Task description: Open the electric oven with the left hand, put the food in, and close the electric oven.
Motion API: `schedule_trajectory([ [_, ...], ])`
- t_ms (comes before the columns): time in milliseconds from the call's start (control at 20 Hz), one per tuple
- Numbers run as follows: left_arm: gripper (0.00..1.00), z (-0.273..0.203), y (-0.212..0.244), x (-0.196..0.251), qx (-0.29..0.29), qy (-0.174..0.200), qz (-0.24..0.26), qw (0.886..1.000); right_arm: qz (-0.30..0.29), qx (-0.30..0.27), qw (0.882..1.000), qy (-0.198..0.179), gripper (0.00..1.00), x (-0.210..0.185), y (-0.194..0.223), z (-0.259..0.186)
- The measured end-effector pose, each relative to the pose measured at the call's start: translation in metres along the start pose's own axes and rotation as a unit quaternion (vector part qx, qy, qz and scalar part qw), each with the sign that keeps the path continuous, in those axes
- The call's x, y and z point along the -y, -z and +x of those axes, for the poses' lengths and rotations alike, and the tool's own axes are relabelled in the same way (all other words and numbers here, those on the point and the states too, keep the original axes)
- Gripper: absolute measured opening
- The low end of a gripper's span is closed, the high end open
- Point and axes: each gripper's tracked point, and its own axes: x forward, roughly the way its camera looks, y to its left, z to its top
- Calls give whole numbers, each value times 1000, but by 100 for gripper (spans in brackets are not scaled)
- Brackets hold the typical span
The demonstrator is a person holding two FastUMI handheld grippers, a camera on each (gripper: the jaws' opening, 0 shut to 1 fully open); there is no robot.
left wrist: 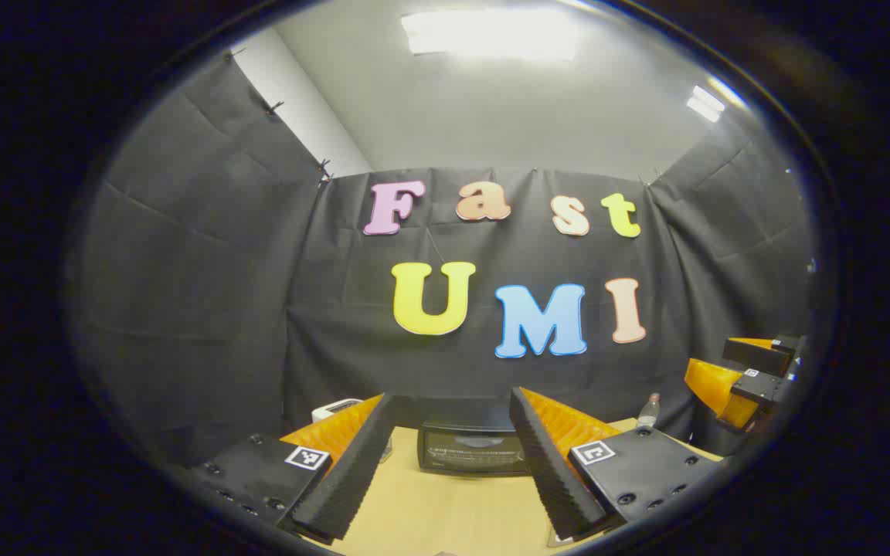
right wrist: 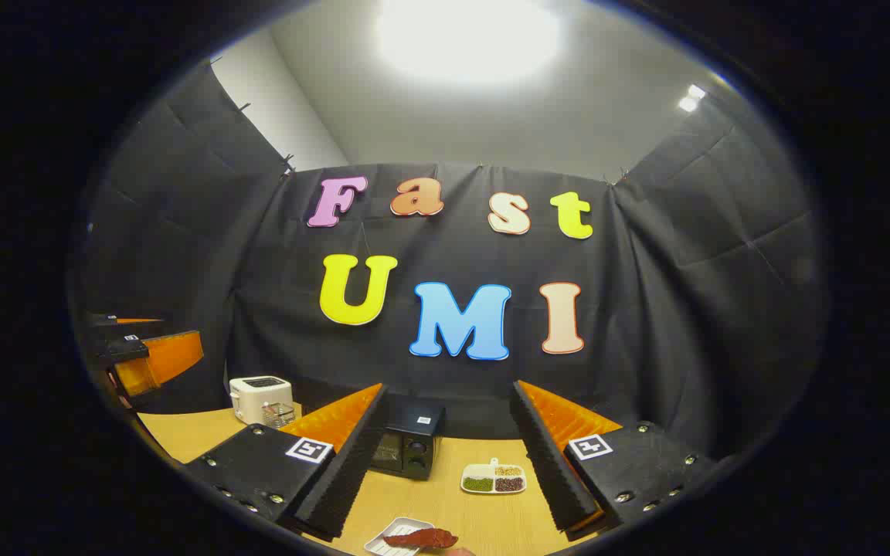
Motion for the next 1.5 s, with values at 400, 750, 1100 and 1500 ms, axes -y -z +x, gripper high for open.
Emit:
schedule_trajectory([
  [400, 98, -5, 6, -10, 3, -11, 13, 1000, 16, -1, 1000, 11, 95, 3, 7, -3],
  [750, 100, -7, 14, 10, 2, 0, 33, 999, 16, -14, 1000, 19, 95, 28, 17, -8],
  [1100, 100, 1, 22, 40, 7, -5, 34, 999, 26, -8, 1000, 1, 95, 49, 25, -4],
  [1500, 100, 73, 38, 54, 6, 28, 20, 999, 31, -13, 999, 19, 95, 65, 39, 7],
])
